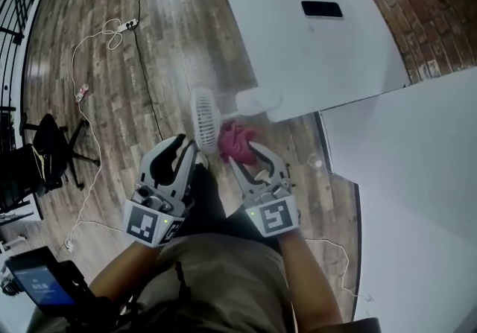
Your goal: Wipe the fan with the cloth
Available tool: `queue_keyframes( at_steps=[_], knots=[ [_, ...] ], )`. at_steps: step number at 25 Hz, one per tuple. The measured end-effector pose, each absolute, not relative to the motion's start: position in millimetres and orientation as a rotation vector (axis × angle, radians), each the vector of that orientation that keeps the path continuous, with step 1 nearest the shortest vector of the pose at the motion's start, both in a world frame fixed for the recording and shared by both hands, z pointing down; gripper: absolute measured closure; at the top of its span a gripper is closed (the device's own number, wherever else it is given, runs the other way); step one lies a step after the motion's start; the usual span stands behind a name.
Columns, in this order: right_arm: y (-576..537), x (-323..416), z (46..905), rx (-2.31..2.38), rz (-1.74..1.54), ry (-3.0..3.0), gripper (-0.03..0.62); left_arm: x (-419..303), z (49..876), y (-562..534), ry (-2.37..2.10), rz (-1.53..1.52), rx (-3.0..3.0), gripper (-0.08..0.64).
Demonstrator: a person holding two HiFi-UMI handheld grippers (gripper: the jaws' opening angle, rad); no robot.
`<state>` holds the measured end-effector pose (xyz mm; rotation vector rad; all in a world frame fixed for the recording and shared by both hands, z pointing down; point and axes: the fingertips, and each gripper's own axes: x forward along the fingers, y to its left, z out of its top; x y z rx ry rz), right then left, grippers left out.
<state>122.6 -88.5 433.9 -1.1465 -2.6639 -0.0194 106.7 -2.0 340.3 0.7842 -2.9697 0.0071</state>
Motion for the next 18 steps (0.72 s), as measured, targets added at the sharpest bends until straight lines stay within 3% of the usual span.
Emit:
queue_keyframes(
  at_steps=[18],
  knots=[
    [-87, 83, 400, -1.247, -0.108, -2.702, 0.419, 111, 329, -28, -3.039, -0.114, 0.618, 0.483]
  ],
)
